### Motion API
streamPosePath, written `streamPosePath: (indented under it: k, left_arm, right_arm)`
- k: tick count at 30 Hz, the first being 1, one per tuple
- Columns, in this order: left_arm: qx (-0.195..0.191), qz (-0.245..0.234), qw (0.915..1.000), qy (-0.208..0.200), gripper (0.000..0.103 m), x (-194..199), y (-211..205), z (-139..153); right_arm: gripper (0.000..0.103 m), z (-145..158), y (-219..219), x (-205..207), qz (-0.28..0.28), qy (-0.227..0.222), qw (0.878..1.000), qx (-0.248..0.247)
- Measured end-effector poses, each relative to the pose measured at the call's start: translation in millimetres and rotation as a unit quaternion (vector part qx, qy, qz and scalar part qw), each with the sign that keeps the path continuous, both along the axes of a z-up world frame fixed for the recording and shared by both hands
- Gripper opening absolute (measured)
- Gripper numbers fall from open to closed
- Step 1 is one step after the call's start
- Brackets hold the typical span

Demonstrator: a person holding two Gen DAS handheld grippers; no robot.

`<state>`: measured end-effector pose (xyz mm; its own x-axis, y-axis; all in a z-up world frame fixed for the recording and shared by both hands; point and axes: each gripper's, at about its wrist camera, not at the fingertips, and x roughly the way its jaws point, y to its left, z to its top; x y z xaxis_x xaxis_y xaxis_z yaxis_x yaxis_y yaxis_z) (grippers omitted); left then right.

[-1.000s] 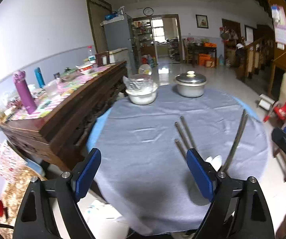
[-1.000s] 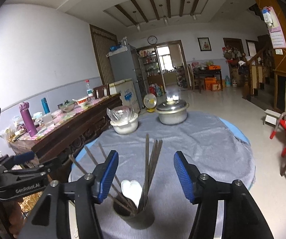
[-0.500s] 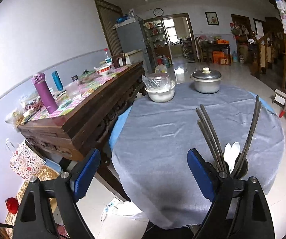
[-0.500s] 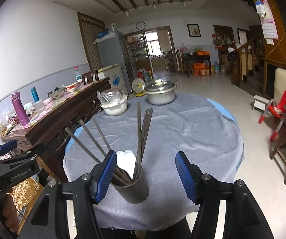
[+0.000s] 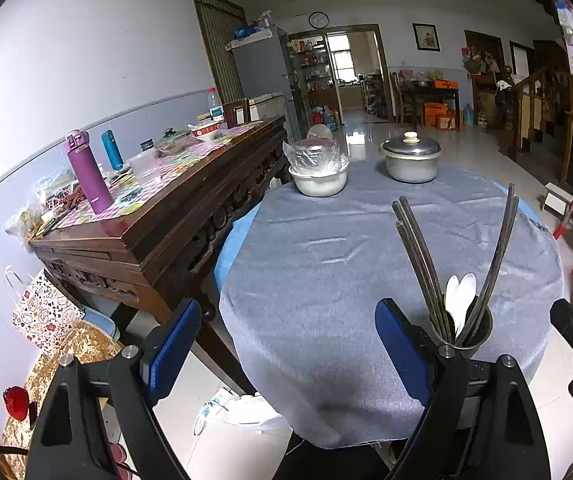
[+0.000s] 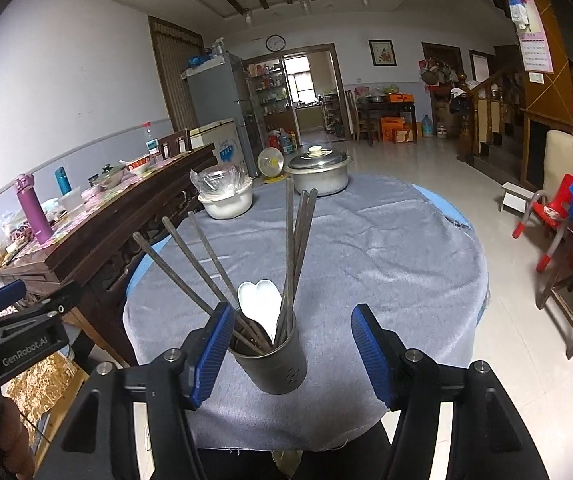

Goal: Organize utensils

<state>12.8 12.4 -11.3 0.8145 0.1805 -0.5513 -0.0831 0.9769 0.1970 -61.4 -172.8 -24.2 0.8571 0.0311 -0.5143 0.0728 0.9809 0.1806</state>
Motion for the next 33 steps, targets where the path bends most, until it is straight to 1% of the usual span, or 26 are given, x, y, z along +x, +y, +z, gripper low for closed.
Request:
streamPosePath:
  k: [5,33]
  left_arm:
    - [-0.009,0.001,1.0,0.002,0.089,-1.0,1.7,-0.7]
    - [-0.024,-0.001,0.9997,0.01,0.089,-0.1,8.7,-2.9]
  right_arm:
    - [0.065,0.6,3.0,1.7,0.002,0.001,1.0,-0.003]
    - [0.066,3.6,11.9,0.1,0.007,-0.003,1.0,-0.007]
